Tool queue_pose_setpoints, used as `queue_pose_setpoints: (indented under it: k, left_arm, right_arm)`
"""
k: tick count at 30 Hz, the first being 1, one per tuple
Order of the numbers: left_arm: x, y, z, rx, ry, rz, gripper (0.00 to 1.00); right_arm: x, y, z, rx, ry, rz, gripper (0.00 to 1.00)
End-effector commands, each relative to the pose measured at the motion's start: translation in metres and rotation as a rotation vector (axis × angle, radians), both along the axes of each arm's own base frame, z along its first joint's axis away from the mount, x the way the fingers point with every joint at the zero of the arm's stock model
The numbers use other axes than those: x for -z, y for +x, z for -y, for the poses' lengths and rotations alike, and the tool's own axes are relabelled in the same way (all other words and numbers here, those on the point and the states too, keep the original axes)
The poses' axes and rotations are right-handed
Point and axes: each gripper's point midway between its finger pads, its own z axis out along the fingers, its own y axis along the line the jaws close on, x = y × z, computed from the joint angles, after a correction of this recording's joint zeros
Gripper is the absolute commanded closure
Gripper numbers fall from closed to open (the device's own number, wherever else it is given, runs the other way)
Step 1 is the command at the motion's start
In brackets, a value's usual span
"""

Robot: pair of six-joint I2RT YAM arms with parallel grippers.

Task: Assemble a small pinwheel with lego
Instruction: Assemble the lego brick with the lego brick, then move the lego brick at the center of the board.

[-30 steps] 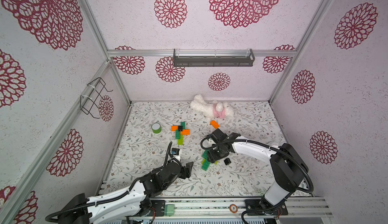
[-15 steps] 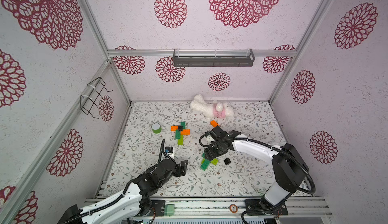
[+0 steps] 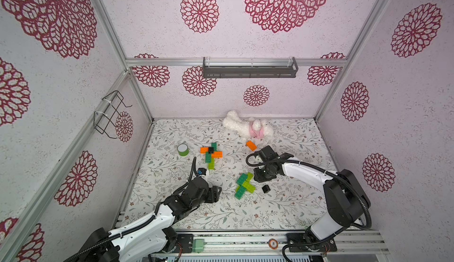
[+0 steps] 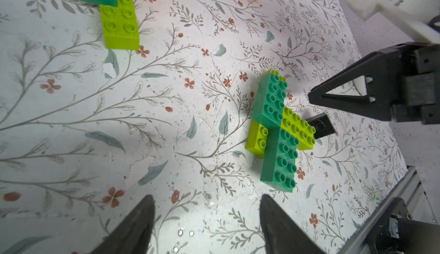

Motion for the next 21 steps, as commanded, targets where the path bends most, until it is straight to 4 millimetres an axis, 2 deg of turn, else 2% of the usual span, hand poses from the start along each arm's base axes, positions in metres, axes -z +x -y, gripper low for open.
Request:
queue_pose_setpoints:
  k: [1, 6, 9, 12, 14, 16, 17, 21]
  left_arm:
    - [-0.023, 0.014, 0.006, 0.002, -0.017, 0.062, 0.19]
    - [-0.031, 0.03, 0.007, -0.031, -0.003, 0.082, 0.15]
    - [-0.036, 0.043, 0.01, -0.063, -0.011, 0.067, 0.14]
    - [-0.04, 0.052, 0.013, -0.092, -0.017, 0.051, 0.12]
    - [-0.046, 0.057, 0.015, -0.106, -0.04, 0.071, 0.11]
    - [-0.053, 0.061, 0.016, -0.117, -0.069, 0.093, 0.08]
    - [-0.056, 0.063, 0.016, -0.127, -0.081, 0.103, 0.02]
    - [-0.067, 0.07, 0.011, -0.182, -0.093, 0.112, 0.03]
  right_arm:
    - [-0.001, 0.014, -0.002, 0.042, 0.019, 0.044, 0.75]
    - [-0.013, 0.049, 0.009, 0.111, 0.059, 0.118, 0.58]
    - [-0.024, 0.083, 0.02, 0.16, 0.042, 0.197, 0.41]
    - [-0.028, 0.119, 0.028, 0.192, 0.029, 0.232, 0.3]
    - [-0.029, 0.141, 0.025, 0.18, 0.041, 0.257, 0.24]
    - [-0.027, 0.156, 0.017, 0.155, 0.065, 0.251, 0.2]
    - [-0.023, 0.164, 0.015, 0.145, 0.067, 0.24, 0.19]
    - [-0.014, 0.19, 0.004, 0.111, 0.088, 0.227, 0.18]
